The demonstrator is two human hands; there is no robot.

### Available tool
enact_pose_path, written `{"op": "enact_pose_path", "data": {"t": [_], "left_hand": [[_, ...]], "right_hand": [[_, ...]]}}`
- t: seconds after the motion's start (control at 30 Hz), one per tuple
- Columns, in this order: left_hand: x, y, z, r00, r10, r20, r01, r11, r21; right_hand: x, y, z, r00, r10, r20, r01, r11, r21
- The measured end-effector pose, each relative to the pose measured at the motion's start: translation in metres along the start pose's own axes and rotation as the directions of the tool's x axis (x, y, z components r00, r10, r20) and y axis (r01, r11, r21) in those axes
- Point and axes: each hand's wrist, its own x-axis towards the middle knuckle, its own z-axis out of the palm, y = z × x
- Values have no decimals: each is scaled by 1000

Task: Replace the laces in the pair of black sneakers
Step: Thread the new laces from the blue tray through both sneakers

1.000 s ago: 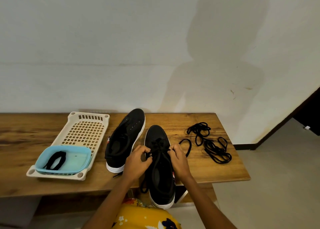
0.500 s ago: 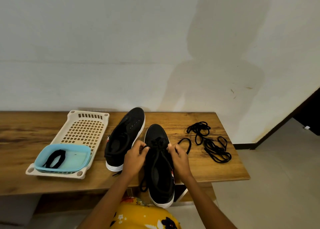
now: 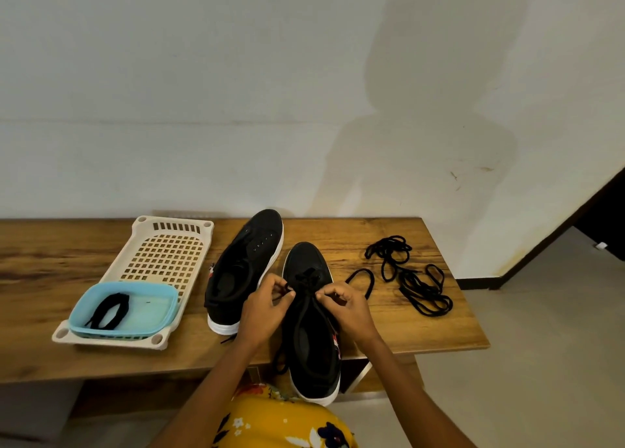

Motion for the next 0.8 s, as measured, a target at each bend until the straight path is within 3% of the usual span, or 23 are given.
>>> {"op": "enact_pose_path", "data": {"t": [0.1, 0.2, 0.33, 0.47, 0.7, 0.8], "left_hand": [[0, 1, -2, 999, -6, 36, 7, 999, -41], [0, 0, -3, 998, -19, 60, 22, 998, -55], [-2, 2, -2, 998, -25, 58, 28, 999, -44], [-3, 4, -3, 998, -14, 63, 14, 1000, -13], [-2, 2, -4, 997, -10, 83, 10, 1000, 1], [-2, 2, -5, 996, -13, 88, 14, 1000, -13]], "right_hand": [[-3, -1, 0, 1000, -21, 18, 21, 999, 45], [0, -4, 0, 998, -48, 31, 51, 995, -85], [3, -11, 2, 997, 32, 77, -13, 972, -234], [-1, -13, 1, 993, 106, 59, -100, 990, -95], [-9, -10, -3, 996, -28, 81, 39, 990, -136], [-5, -12, -1, 998, 18, 61, -8, 988, -157]]}}
